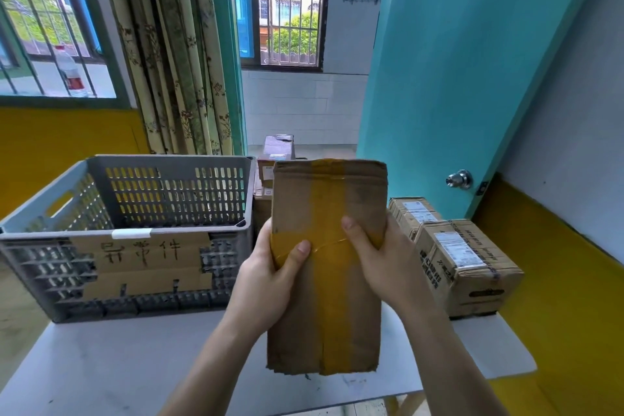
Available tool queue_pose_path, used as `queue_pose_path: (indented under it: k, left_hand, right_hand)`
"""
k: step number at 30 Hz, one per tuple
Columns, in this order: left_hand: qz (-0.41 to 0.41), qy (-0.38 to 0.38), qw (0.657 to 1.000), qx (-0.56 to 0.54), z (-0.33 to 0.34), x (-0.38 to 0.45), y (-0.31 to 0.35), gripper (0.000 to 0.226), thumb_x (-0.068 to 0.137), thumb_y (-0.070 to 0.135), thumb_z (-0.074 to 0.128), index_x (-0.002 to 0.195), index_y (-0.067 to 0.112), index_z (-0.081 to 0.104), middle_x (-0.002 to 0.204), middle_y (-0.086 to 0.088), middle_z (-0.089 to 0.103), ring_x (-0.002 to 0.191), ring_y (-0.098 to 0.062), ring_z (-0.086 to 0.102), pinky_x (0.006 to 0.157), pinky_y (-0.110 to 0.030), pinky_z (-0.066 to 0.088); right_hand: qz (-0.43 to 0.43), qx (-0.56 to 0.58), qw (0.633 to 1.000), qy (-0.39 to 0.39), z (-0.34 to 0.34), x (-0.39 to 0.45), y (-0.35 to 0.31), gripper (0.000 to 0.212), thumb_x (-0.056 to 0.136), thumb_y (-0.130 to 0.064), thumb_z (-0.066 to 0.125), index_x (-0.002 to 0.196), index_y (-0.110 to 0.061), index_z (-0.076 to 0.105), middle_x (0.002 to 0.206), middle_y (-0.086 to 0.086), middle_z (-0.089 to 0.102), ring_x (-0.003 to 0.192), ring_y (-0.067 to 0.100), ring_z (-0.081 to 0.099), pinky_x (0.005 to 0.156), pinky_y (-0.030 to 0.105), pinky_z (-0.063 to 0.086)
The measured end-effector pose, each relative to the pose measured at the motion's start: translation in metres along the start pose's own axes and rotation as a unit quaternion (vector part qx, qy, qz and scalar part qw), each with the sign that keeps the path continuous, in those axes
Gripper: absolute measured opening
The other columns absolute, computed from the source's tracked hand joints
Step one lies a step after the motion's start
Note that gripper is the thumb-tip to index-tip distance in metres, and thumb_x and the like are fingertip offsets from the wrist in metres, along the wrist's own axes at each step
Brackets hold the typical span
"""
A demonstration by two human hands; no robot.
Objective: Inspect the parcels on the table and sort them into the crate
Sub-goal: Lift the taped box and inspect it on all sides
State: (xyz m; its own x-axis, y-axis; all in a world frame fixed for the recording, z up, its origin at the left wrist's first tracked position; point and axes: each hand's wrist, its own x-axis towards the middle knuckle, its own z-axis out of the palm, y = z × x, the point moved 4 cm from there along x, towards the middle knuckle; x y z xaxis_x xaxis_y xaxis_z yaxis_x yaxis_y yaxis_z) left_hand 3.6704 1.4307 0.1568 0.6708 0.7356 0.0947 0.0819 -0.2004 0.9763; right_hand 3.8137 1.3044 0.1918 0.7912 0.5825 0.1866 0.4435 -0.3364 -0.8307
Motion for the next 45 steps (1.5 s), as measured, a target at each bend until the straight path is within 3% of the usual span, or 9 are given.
queue_pose_path:
  k: [3, 9, 19, 24, 28, 30, 33, 37, 45]
  left_hand:
    - [-0.014, 0.000, 1.000, 0.004, -0.001, -0.003, -0.003, 0.049, 0.090, 0.052, 0.063, 0.134, 0.050, 0.041, 0.114, 0.023, 0.067, 0.091, 0.012, 0.068, 0.071, -0.010, 0.056]
    - [-0.040, 0.020, 0.999, -0.014, -0.010, 0.007, 0.016, 0.059, 0.075, 0.071, 0.057, 0.115, 0.028, 0.048, 0.106, 0.007, 0.069, 0.091, -0.008, 0.070, 0.067, -0.024, 0.058]
    - [0.021, -0.011, 0.999, 0.036, -0.009, 0.005, 0.010, 0.057, 0.090, 0.057, 0.059, 0.142, 0.053, 0.038, 0.113, 0.026, 0.065, 0.092, 0.018, 0.064, 0.069, -0.009, 0.055]
    - [-0.003, -0.034, 0.999, -0.001, -0.010, 0.007, 0.015, 0.058, 0.086, 0.063, 0.057, 0.139, 0.042, 0.046, 0.122, 0.012, 0.070, 0.101, -0.002, 0.070, 0.082, -0.025, 0.061]
    - [-0.069, -0.027, 0.996, -0.041, -0.009, 0.009, 0.031, 0.067, 0.078, 0.087, 0.028, 0.122, 0.039, 0.041, 0.115, 0.020, 0.057, 0.104, 0.003, 0.054, 0.101, -0.027, 0.043]
    - [-0.107, -0.014, 0.993, -0.045, -0.008, 0.013, 0.032, 0.076, 0.075, 0.093, 0.034, 0.118, 0.032, 0.047, 0.116, 0.009, 0.061, 0.108, -0.009, 0.059, 0.099, -0.039, 0.048]
    - [-0.123, -0.008, 0.991, -0.044, -0.006, 0.011, 0.031, 0.043, 0.096, 0.062, 0.054, 0.114, 0.023, 0.051, 0.112, -0.004, 0.064, 0.101, -0.018, 0.064, 0.077, -0.034, 0.050]
    - [-0.109, -0.029, 0.990, -0.083, -0.005, 0.013, 0.029, 0.024, 0.099, 0.035, 0.062, 0.118, 0.030, 0.049, 0.121, -0.004, 0.067, 0.107, -0.021, 0.067, 0.076, -0.031, 0.052]
    - [-0.074, -0.031, 0.992, -0.093, -0.005, 0.012, 0.033, 0.077, 0.072, 0.064, 0.084, 0.137, 0.035, 0.056, 0.131, -0.003, 0.066, 0.106, -0.022, 0.074, 0.086, -0.043, 0.064]
  right_hand:
    - [-0.011, -0.006, 1.000, 0.012, 0.001, -0.001, -0.002, 0.059, 0.092, -0.062, 0.050, 0.143, -0.031, 0.049, 0.123, -0.011, 0.066, 0.100, 0.007, 0.064, 0.071, 0.001, 0.035]
    - [-0.019, 0.024, 0.999, 0.010, 0.007, -0.010, 0.003, 0.062, 0.086, -0.064, 0.050, 0.139, -0.033, 0.051, 0.118, -0.014, 0.065, 0.092, 0.002, 0.058, 0.075, 0.005, 0.041]
    - [-0.012, -0.044, 0.999, 0.017, -0.005, -0.001, -0.006, 0.065, 0.086, -0.071, 0.042, 0.139, -0.032, 0.048, 0.096, -0.019, 0.056, 0.072, -0.011, 0.049, 0.054, 0.004, 0.034]
    - [-0.015, -0.047, 0.998, 0.031, -0.011, -0.003, -0.002, 0.065, 0.088, -0.068, 0.040, 0.140, -0.030, 0.051, 0.091, -0.020, 0.057, 0.072, -0.011, 0.048, 0.059, 0.003, 0.032]
    - [-0.030, -0.050, 0.998, 0.018, -0.009, -0.009, -0.003, 0.065, 0.085, -0.069, 0.039, 0.138, -0.032, 0.048, 0.090, -0.023, 0.056, 0.073, -0.008, 0.052, 0.052, 0.003, 0.040]
    - [-0.013, -0.035, 0.999, -0.003, -0.010, -0.010, -0.002, 0.066, 0.084, -0.072, 0.033, 0.133, -0.030, 0.045, 0.092, -0.021, 0.056, 0.075, -0.004, 0.056, 0.051, 0.005, 0.041]
    - [0.021, -0.006, 1.000, -0.012, -0.016, -0.007, 0.001, 0.052, 0.092, -0.068, 0.030, 0.122, -0.028, 0.044, 0.092, -0.022, 0.053, 0.076, -0.001, 0.056, 0.056, 0.010, 0.039]
    - [0.028, 0.044, 0.999, -0.010, -0.021, -0.004, 0.004, 0.047, 0.094, -0.067, 0.049, 0.117, -0.027, 0.046, 0.095, -0.018, 0.057, 0.083, 0.003, 0.061, 0.063, 0.020, 0.046]
    - [0.027, 0.139, 0.986, -0.083, -0.018, -0.009, 0.006, 0.023, 0.086, -0.042, 0.060, 0.108, -0.050, 0.055, 0.111, -0.011, 0.067, 0.098, 0.009, 0.067, 0.077, 0.028, 0.061]
